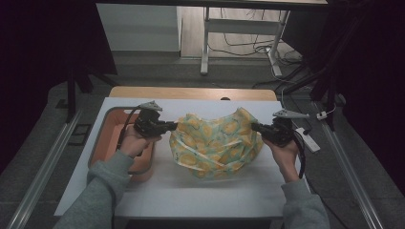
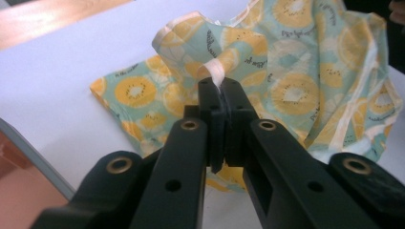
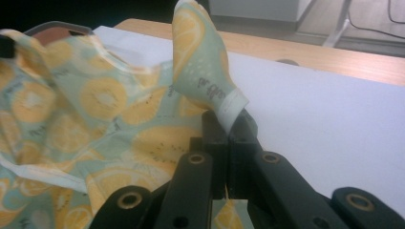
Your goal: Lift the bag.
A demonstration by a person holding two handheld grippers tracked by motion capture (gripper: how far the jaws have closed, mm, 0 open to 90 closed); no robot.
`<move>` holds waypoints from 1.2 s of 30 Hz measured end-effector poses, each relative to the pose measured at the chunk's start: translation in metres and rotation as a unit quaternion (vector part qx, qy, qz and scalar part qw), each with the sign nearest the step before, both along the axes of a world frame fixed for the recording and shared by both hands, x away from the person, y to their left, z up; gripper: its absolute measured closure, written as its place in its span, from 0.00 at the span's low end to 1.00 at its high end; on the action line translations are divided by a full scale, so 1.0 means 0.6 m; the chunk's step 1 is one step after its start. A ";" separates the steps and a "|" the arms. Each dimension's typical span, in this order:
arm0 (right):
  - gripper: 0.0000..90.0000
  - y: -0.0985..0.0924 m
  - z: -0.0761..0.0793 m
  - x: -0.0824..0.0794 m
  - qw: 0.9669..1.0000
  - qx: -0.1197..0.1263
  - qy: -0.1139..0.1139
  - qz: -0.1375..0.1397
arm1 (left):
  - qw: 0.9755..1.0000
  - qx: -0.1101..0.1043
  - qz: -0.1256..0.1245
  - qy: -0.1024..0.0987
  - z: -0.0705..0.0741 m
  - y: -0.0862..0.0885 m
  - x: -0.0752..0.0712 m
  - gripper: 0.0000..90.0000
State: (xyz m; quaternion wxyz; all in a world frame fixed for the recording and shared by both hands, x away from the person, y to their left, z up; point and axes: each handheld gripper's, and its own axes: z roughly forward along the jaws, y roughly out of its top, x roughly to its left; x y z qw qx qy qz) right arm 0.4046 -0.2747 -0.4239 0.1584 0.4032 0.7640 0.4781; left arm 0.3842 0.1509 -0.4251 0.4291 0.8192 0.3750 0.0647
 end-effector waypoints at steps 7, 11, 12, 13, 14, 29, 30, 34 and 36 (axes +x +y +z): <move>0.51 -0.007 0.022 -0.024 0.999 0.020 -0.040 0.005 | 0.999 -0.014 -0.005 -0.041 0.013 0.020 -0.026 0.17; 0.43 -0.027 0.031 -0.045 0.998 0.031 -0.053 0.013 | 0.998 -0.036 0.005 -0.053 0.017 0.055 -0.046 0.14; 0.42 -0.031 0.030 -0.050 0.998 0.034 -0.053 0.016 | 0.998 -0.038 0.008 -0.054 0.014 0.062 -0.052 0.14; 0.42 -0.035 0.028 -0.056 0.998 0.031 -0.052 0.018 | 0.998 -0.040 0.009 -0.052 0.012 0.068 -0.059 0.14; 0.42 -0.037 0.024 -0.062 0.998 0.029 -0.050 0.021 | 0.998 -0.039 0.009 -0.051 0.008 0.072 -0.066 0.15; 0.43 -0.053 -0.059 -0.123 0.997 -0.016 -0.027 0.073 | 0.999 0.028 0.012 -0.015 -0.050 0.075 -0.145 0.21; 0.44 -0.053 -0.064 -0.126 0.997 -0.021 -0.026 0.074 | 0.999 0.030 0.013 -0.014 -0.051 0.075 -0.146 0.21; 0.44 -0.048 -0.068 -0.128 0.996 -0.032 -0.033 0.080 | 0.999 0.031 0.020 -0.009 -0.057 0.080 -0.150 0.22; 0.44 -0.046 -0.066 -0.128 0.996 -0.030 -0.037 0.081 | 0.999 0.030 0.025 -0.007 -0.059 0.082 -0.150 0.22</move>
